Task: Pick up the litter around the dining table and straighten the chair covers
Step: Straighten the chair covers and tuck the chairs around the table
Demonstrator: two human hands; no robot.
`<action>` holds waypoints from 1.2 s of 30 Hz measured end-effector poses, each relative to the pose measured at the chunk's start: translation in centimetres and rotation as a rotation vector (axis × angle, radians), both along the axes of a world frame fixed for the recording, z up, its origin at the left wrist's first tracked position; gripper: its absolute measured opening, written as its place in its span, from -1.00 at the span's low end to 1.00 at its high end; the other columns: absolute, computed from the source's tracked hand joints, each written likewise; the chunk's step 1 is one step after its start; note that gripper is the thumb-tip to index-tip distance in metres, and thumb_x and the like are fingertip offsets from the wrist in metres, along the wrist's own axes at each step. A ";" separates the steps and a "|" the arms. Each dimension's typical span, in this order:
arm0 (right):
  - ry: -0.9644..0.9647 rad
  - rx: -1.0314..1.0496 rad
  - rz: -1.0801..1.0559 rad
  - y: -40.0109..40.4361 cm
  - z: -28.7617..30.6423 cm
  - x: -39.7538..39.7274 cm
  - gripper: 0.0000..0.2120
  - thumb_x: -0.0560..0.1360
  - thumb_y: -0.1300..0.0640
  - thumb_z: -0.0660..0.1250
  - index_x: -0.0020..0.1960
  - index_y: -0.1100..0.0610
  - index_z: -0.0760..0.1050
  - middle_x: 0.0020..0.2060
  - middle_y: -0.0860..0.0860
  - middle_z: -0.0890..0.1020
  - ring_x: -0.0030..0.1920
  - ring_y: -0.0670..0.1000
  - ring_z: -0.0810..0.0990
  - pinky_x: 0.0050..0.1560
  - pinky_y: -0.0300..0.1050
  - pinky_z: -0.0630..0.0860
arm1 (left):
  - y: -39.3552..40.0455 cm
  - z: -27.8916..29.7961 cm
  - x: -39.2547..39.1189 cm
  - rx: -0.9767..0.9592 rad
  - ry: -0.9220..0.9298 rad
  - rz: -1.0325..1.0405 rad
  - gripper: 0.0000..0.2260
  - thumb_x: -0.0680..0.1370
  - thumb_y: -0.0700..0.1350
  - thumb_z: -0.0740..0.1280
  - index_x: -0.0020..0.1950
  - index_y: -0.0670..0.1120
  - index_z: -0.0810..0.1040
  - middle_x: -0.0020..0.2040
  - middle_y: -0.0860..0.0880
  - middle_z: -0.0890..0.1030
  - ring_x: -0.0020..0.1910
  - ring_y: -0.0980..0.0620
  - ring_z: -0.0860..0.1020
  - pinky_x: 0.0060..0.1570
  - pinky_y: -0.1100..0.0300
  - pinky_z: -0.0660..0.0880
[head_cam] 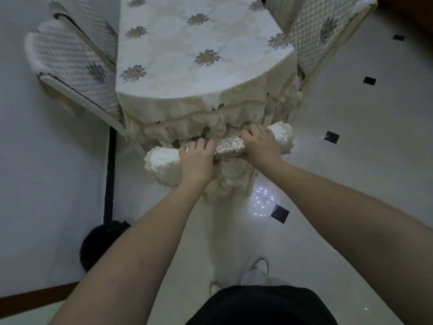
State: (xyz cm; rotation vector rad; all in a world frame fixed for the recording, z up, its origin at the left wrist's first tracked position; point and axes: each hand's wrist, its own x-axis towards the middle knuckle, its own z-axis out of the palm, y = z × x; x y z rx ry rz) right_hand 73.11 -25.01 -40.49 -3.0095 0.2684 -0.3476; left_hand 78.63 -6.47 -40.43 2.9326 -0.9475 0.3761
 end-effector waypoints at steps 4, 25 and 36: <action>0.000 0.096 -0.026 0.1 -0.2 -0.1 -0.58 0.25 0.03 0.53 -0.01 0.19 0.49 -0.05 0.15 0.55 -0.01 0.20 0.52 0.05 0.05 0.34 | 0.1 -0.3 1.0 0.013 0.008 -0.079 -0.54 0.24 0.09 0.52 0.02 -0.04 0.49 -0.12 -0.06 0.53 -0.15 -0.14 0.52 -0.18 0.03 0.37; 0.173 0.023 -0.059 -0.2 0.0 1.6 -0.66 0.32 0.16 0.47 0.06 0.14 0.51 0.00 0.11 0.55 0.08 0.18 0.47 0.13 0.07 0.29 | 5.9 -0.3 6.2 0.034 0.168 -0.111 -0.55 0.36 0.23 0.45 0.06 -0.07 0.54 -0.18 -0.13 0.62 -0.16 -0.19 0.58 -0.23 0.04 0.34; 0.142 0.008 -0.102 0.9 -0.6 2.3 -0.68 0.32 0.23 0.47 0.04 0.11 0.50 -0.01 0.09 0.55 0.09 0.15 0.45 0.09 0.07 0.31 | 6.6 0.5 7.1 0.071 0.198 -0.139 -0.55 0.34 0.21 0.49 0.06 -0.06 0.56 -0.16 -0.14 0.63 -0.18 -0.21 0.60 -0.33 0.09 0.28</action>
